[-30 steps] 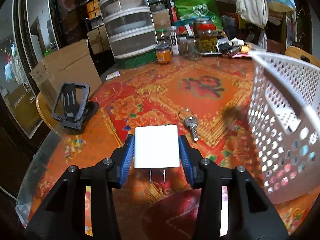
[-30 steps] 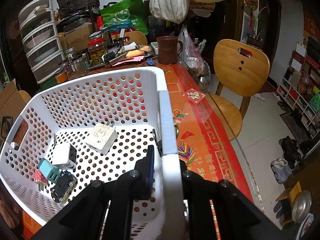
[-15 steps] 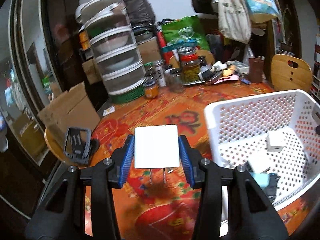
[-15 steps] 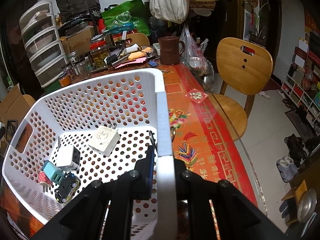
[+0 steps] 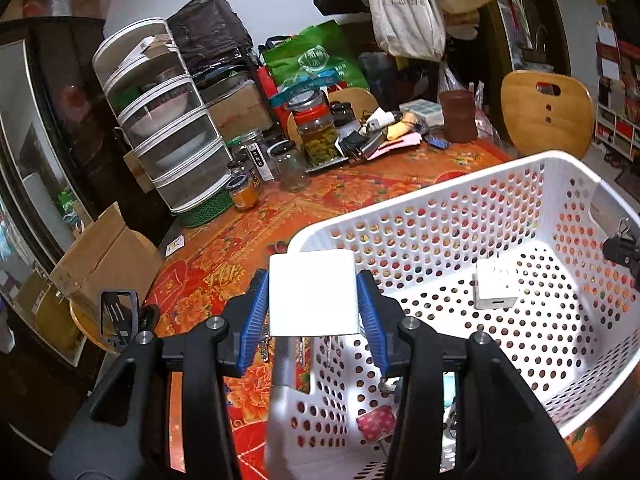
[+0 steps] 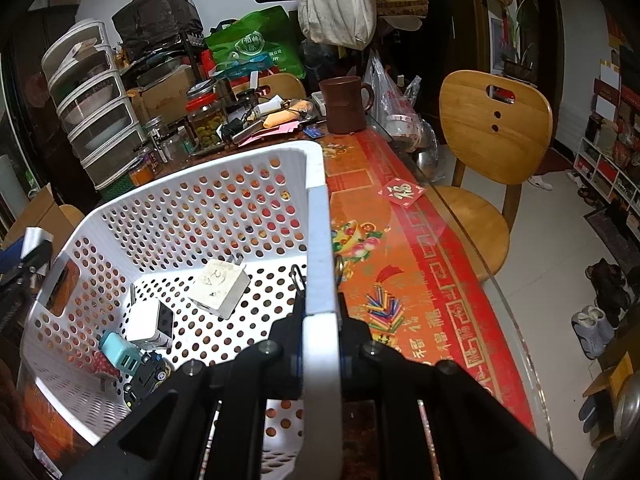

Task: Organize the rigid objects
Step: 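Carry the white plug charger into the basket and open the left tool, then grasp the key ring with keys using the left tool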

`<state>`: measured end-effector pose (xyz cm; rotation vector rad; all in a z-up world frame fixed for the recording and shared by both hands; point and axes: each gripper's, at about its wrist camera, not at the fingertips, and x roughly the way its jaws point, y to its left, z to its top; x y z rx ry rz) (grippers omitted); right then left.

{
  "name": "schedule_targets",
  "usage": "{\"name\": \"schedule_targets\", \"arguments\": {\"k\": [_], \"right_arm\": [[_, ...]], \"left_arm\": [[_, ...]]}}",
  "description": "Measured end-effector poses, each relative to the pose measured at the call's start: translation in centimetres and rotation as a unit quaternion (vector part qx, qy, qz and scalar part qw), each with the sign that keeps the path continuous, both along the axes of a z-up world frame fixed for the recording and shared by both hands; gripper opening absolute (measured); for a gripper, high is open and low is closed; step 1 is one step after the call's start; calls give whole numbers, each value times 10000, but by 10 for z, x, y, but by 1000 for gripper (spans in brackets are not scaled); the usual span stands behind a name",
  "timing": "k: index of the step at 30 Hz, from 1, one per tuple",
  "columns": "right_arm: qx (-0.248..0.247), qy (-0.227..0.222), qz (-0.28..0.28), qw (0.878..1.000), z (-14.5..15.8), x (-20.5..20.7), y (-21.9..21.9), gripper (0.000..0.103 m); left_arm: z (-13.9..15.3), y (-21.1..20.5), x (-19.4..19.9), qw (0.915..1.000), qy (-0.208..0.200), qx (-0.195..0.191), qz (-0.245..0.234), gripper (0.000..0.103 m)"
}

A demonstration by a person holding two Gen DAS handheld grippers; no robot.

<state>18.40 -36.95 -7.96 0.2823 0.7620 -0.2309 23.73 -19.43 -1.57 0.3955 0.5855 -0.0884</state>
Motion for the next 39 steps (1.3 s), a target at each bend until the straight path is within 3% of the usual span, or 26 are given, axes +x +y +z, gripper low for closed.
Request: {"name": "schedule_targets", "arguments": {"k": [14, 22, 23, 26, 27, 31, 34, 39], "right_arm": [[61, -46, 37, 10000, 0, 1, -3, 10], [9, 12, 33, 10000, -1, 3, 0, 10], [13, 13, 32, 10000, -1, 3, 0, 10], [22, 28, 18, 10000, -1, 3, 0, 10], [25, 39, 18, 10000, -1, 4, 0, 10], [10, 42, 15, 10000, 0, 3, 1, 10], [12, 40, 14, 10000, 0, 2, 1, 10], [11, 40, 15, 10000, 0, 2, 1, 10]], "left_arm": [[-24, -14, 10, 9994, 244, 208, -151, 42], [-31, -11, 14, 9991, 363, 109, -186, 43], [-30, -11, 14, 9991, 362, 87, -212, 45], [-22, -6, 10, 9992, 227, -15, -315, 79], [-14, 0, 8, 9992, 150, -165, -347, 83], [18, 36, 3, 9958, 62, -842, -345, 84], [37, 75, 6, 9945, -172, -1029, 33, 98], [24, 160, 44, 9867, 113, -1385, 838, 100]]}}
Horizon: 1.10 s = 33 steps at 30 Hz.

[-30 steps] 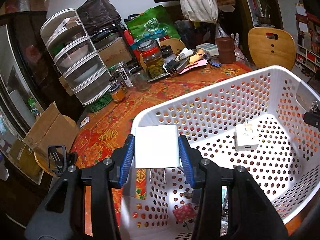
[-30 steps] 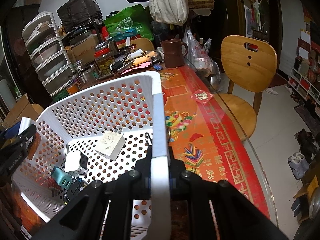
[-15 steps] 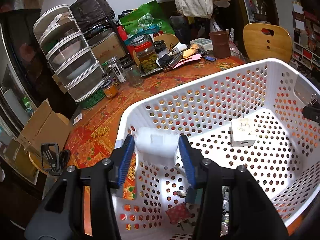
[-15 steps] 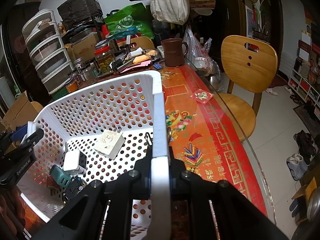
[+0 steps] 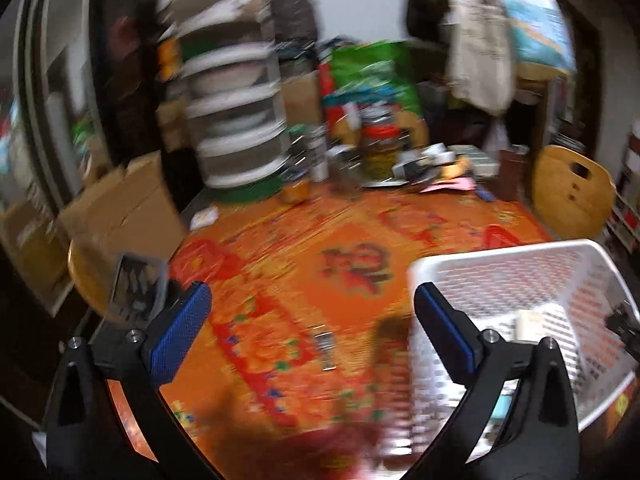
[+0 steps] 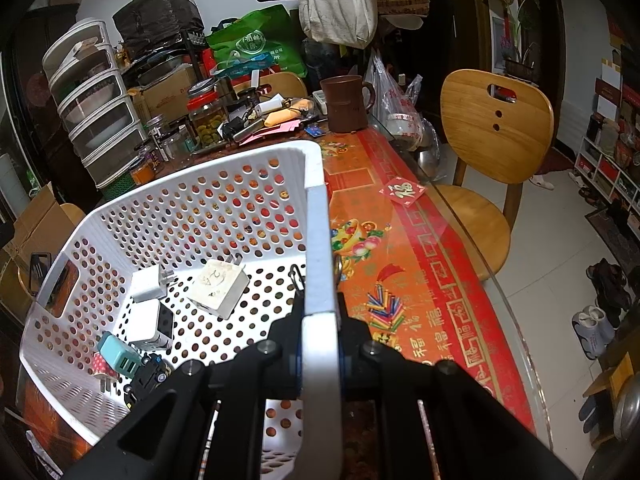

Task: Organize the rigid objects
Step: 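Grasp the key ring with keys using the left tool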

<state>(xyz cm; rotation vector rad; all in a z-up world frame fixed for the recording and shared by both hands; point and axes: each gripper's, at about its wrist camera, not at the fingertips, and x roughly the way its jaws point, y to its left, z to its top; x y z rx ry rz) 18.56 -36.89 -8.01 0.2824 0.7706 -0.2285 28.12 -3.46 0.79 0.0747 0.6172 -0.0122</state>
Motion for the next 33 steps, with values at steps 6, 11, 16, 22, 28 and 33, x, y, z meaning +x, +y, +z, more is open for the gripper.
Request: {"name": "schedule_targets", "arguments": {"k": [6, 11, 16, 22, 28, 33], "right_arm": [[11, -5, -2, 10000, 0, 0, 0, 10], [28, -17, -11, 10000, 0, -1, -1, 10], [39, -16, -22, 10000, 0, -2, -2, 10], [30, -5, -14, 10000, 1, 0, -2, 10], [31, -18, 0, 10000, 1, 1, -1, 10], [32, -23, -1, 10000, 2, 1, -1, 10]], "left_arm": [[-73, 67, 51, 9914, 1126, -332, 583, 100], [-112, 59, 66, 9862, 1566, -431, 307, 100], [-139, 34, 84, 9828, 1762, -545, -32, 99], [-166, 16, 113, 9770, 2026, -665, -77, 84], [-169, 7, 123, 9816, 1856, -434, -115, 24], [-161, 16, 110, 9838, 1756, -348, -69, 23]]}}
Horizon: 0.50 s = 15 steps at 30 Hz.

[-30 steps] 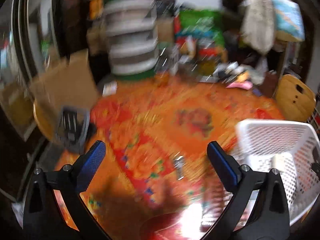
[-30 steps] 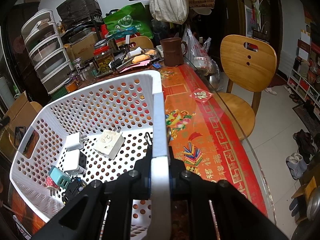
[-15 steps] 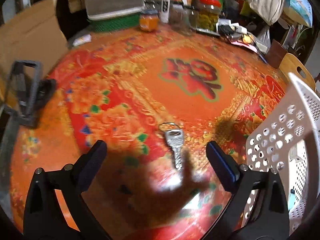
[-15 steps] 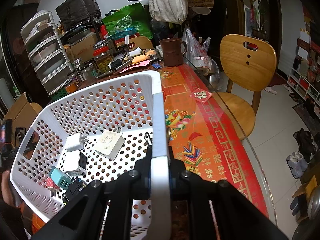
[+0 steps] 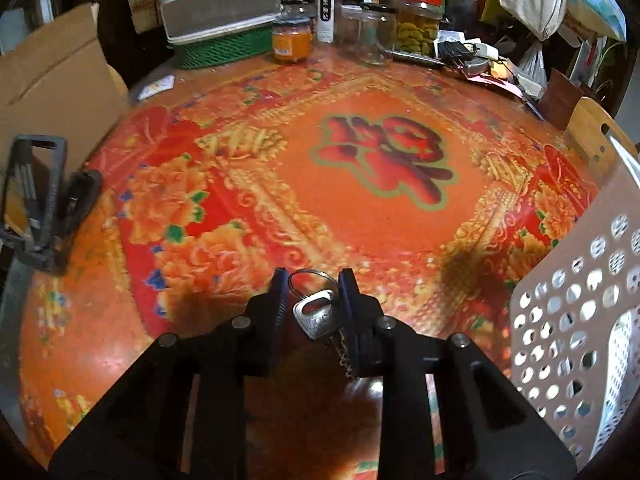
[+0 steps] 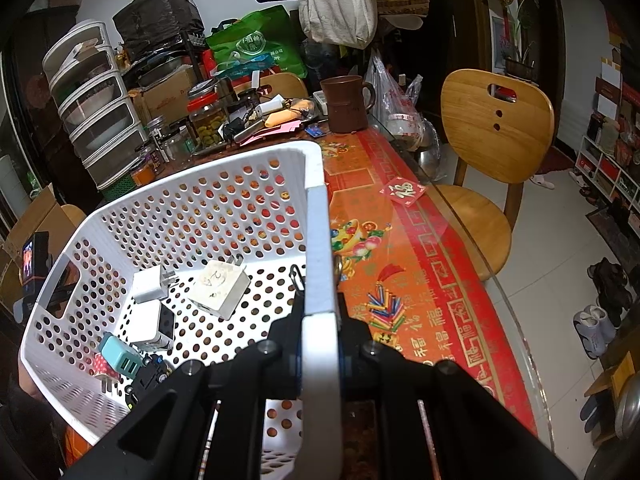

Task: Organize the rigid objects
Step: 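Grasp the key ring with keys using the left tool, then carry the keys into the basket and open the left tool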

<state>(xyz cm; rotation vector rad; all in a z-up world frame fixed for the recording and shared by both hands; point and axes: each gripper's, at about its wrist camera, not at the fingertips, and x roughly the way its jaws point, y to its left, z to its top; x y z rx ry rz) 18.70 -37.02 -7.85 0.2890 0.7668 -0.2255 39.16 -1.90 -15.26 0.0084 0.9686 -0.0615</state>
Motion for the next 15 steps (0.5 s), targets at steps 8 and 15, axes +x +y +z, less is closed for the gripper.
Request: {"name": "schedule_targets", "arguments": {"k": [8, 15], "right_arm": [[-2, -4, 0, 10000, 0, 1, 0, 10], [-20, 15, -2, 10000, 1, 1, 0, 10]], "left_arm": [[38, 25, -28, 9988, -471, -52, 102, 23], [92, 44, -77, 9892, -1390, 260, 397, 23]]}}
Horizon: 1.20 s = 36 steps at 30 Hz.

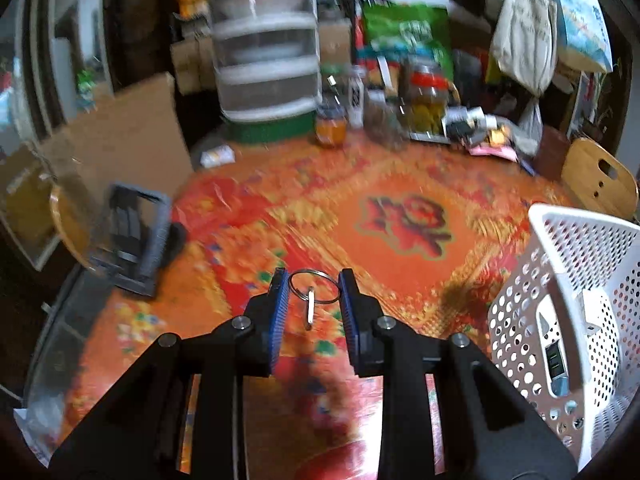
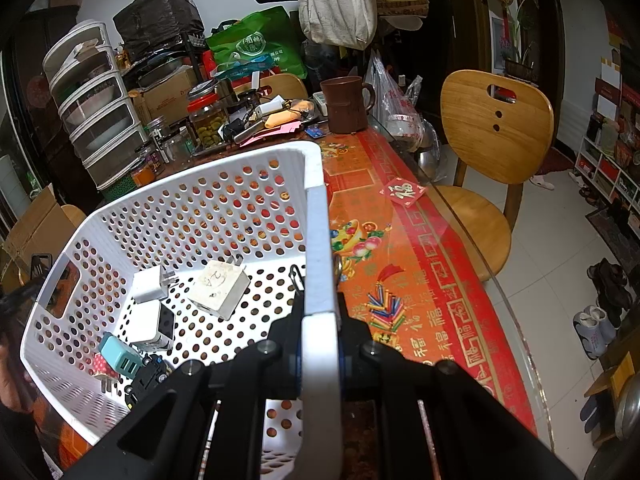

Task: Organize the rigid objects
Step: 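Carry the keys into the basket and open the left tool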

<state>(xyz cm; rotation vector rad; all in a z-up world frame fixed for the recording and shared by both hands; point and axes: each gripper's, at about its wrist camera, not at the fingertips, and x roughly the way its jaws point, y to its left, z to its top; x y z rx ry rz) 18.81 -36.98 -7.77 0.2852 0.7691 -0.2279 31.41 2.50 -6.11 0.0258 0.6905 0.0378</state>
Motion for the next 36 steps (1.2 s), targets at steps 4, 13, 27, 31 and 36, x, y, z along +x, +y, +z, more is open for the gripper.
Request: {"name": "schedule_targets", "arguments": {"k": [4, 13, 27, 31, 36], "right_arm": [[0, 1, -1, 10000, 0, 1, 0, 10], [-34, 17, 12, 10000, -1, 0, -1, 10], [-33, 14, 8, 10000, -1, 0, 0, 10], [-31, 8, 10, 10000, -1, 0, 0, 10], [-41, 16, 17, 10000, -2, 0, 1, 10]], "left_arm": [[23, 8, -23, 9991, -293, 186, 240, 23], [55, 7, -54, 9976, -538, 299, 330, 23], [95, -68, -76, 9951, -804, 569, -67, 23], [99, -108, -80, 9944, -764, 568, -456, 23], [89, -156, -73, 9928, -503, 616, -896, 23]]}}
